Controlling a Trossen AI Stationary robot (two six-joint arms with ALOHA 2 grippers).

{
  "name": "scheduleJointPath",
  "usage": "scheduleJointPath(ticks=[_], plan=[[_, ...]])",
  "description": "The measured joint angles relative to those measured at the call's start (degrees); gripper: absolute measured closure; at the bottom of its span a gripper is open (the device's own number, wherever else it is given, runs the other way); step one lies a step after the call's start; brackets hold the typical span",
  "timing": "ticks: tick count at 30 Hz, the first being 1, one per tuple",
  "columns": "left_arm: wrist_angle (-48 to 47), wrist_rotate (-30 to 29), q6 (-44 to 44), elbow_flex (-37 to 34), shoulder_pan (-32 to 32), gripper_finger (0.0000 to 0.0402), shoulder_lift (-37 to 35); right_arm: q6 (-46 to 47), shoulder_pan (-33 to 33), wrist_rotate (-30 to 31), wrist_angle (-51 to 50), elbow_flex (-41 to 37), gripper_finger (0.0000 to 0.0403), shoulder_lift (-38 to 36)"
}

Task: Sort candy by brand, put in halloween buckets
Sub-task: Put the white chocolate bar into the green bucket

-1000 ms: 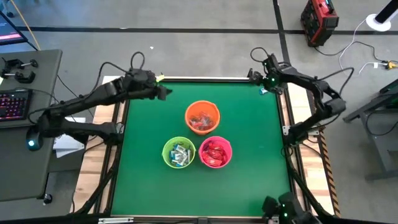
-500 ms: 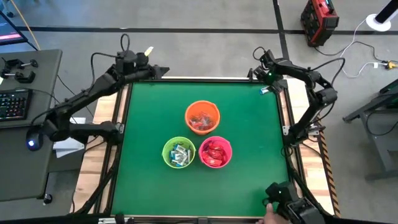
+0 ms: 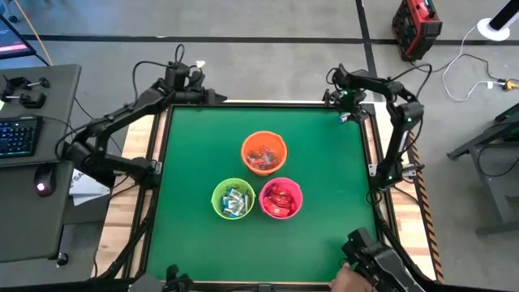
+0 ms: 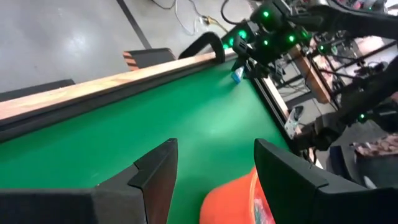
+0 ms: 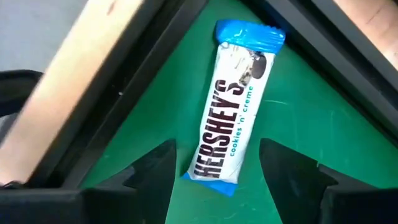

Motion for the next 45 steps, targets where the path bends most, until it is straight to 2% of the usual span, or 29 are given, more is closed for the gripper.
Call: scheduleJointPath(ticks=[6, 9, 12, 19, 25, 32, 34, 38, 45], plan=[[0.0, 1.7, 1.3, 0.0, 0.0, 0.0199, 0.7, -0.7, 0.9, 0.7, -1.1, 0.8, 0.0185, 1.1], [0.1, 1.7, 2.6, 0.0, 0.2, 0.0199, 0.7, -1.6, 1.3, 1.0, -1.2, 0.7, 0.0206, 1.1], [0.1, 1.7, 2.6, 0.0, 0.9, 0.0199, 0.7, -1.9, 1.9, 1.3, -2.8, 0.6, 0.0249, 1.2], [0.1, 1.9, 3.2, 0.0, 3.4, 0.0199, 0.7, -5.9, 4.7, 2.9, -7.9, 0.7, 0.0387, 1.2], [0.1, 4.7, 3.2, 0.0, 4.9, 0.0199, 0.1, -13.6, 7.9, 8.5, -11.1, 3.1, 0.039, -2.2], [0.1, 6.8, 4.6, 0.0, 4.6, 0.0199, -1.1, -21.2, 13.6, 13.4, -9.1, 6.2, 0.04, -13.9], [0.0, 8.8, 5.2, 0.0, 4.2, 0.0199, -1.1, -25.4, 16.2, 12.0, -4.7, 6.2, 0.0401, -17.6], [0.0, 9.4, 6.1, 0.0, 2.3, 0.0199, -1.1, -34.1, 22.9, 3.6, 5.0, 6.3, 0.0402, -23.3], [2.0, 9.2, 1.4, 0.0, -5.8, 0.0199, -1.4, -41.4, 39.3, -6.6, 15.8, 6.3, 0.0403, -25.7]])
